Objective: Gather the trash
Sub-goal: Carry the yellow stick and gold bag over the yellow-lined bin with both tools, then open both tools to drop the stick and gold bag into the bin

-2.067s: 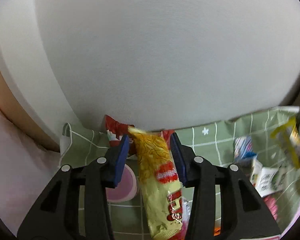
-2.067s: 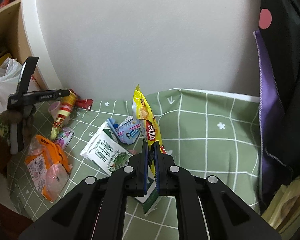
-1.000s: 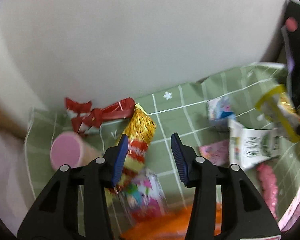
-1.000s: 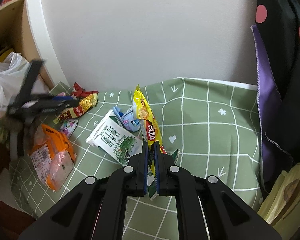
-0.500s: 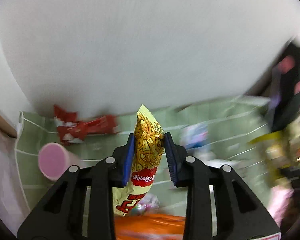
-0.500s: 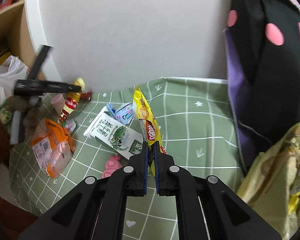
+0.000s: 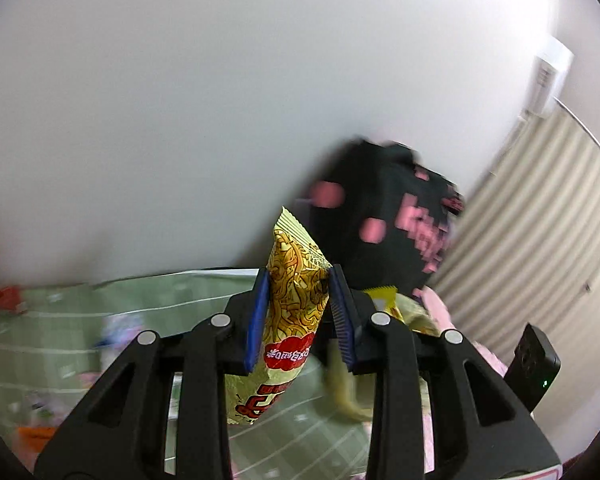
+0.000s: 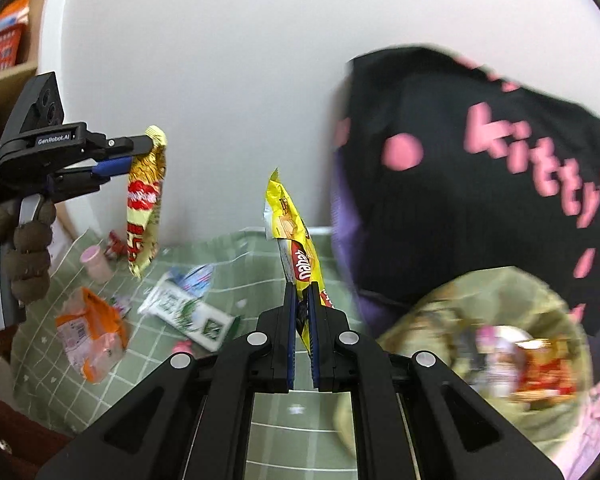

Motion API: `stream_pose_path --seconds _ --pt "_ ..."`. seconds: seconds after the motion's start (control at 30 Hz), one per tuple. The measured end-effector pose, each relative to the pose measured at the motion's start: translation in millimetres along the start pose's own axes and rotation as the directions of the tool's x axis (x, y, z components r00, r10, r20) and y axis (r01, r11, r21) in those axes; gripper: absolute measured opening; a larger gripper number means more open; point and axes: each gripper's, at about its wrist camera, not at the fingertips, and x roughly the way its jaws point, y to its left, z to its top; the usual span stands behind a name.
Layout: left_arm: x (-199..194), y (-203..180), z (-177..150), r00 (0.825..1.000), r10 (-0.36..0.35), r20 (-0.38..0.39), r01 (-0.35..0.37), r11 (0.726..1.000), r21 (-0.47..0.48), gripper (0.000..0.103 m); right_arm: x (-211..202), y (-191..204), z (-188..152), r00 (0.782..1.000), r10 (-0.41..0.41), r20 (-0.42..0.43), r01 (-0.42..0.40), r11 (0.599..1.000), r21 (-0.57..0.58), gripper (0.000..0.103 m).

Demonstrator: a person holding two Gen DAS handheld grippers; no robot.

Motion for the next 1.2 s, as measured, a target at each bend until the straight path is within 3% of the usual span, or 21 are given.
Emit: stream_pose_path --seconds 0.17,0.23,0.5,0.63,0.77,0.9,1.0,1.1,1.2 --pt "46 -71 -9 0.992 -0.112 -0.054 0.118 0.986 0.116 0.029 -42 -44 3 0.989 -0.138 0.044 0.135 0.989 0.052 0.007" --pt "65 -99 -13 0.98 -0.175 -0.091 0.186 0.972 0.14 0.029 -59 -67 0 0.982 -0.184 0.051 0.179 0.98 0.088 0.007" --pt "122 -192 -25 0.914 -0.371 -0.163 0.395 0.904 0.164 0.029 -101 -138 -20 0.937 -0.349 0.027 0.341 0.927 0.153 0.007" --pt "156 -218 -36 0.885 -0.437 -0.162 0.459 0.878 0.138 0.029 -105 -162 -31 0.938 -0.346 0.003 0.338 0.919 0.205 0.007" --pt "199 -212 -58 0.906 -0.368 -0.208 0.397 0.909 0.123 0.029 -91 -178 -42 0.955 -0.294 -0.042 0.295 0.92 0.258 0.007" --pt "234 -189 -92 0.917 -0.218 -0.334 0.286 0.943 0.17 0.028 -50 -182 -54 0.961 -0.229 -0.155 0.261 0.937 0.232 0.007" --pt "241 -178 -103 0.93 -0.084 -0.357 0.185 0.948 0.26 0.017 -24 -177 -59 0.957 -0.203 -0.208 0.241 0.953 0.182 0.007" --pt "249 -160 -108 0.921 -0.012 -0.39 0.122 0.959 0.258 0.014 -2 -176 -62 0.952 -0.176 -0.25 0.218 0.964 0.154 0.007" --pt "245 -152 -111 0.921 -0.01 -0.39 0.12 0.959 0.258 0.014 13 -176 -62 0.948 -0.167 -0.272 0.206 0.971 0.121 0.007"
